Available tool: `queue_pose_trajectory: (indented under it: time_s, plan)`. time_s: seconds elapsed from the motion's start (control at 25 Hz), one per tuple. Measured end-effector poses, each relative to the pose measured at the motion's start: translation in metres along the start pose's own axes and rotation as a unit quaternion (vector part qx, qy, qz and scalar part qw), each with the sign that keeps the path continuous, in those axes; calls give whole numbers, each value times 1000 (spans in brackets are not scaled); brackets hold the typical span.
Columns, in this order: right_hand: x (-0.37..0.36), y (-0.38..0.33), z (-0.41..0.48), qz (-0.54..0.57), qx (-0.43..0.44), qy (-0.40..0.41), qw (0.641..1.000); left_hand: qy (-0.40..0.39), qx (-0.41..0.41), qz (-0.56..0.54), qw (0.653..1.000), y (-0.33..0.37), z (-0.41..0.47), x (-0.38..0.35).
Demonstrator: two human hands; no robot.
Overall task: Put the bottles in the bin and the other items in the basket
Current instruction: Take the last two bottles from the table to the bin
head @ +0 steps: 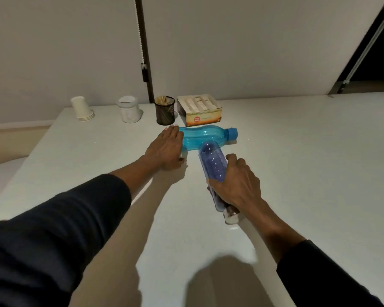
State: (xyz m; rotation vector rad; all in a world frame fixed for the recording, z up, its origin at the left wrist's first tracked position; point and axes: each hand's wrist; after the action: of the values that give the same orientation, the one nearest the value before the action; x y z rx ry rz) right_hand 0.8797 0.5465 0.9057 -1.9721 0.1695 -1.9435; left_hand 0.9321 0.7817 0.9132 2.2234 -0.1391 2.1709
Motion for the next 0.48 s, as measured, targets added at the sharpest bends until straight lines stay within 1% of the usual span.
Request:
queue_pose_trajectory:
  time_s: [0.08, 0.2, 0.36, 0.44, 0.48]
  plan:
    - [0, 4, 5, 21, 2, -21, 1000, -16, -2, 22, 1000, 3, 25, 1]
    - [1, 17, 6, 40, 3, -45, 998, -13, 16, 30, 999, 11, 55, 0]
    - [9, 35, 0, 44, 9, -37, 998, -4, 52, 108, 993, 19, 76, 3]
    - [12, 43, -2, 46, 12, -33, 998, -15, 73, 110, 991, 22, 78, 4]
    - [13, 46, -2, 47, 13, -34, 998, -19, 91, 94, 991, 24, 77, 4]
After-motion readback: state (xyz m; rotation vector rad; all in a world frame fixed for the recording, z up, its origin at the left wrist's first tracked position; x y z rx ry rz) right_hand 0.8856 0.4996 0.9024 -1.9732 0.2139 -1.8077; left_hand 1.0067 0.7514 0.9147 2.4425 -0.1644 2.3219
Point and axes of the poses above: each hand's wrist, its own z-axis towards the middle knuckle, its own x-axis out of the back of the hand, y = z × x, and after that the axes turned 6 degrees about -y, right-handed
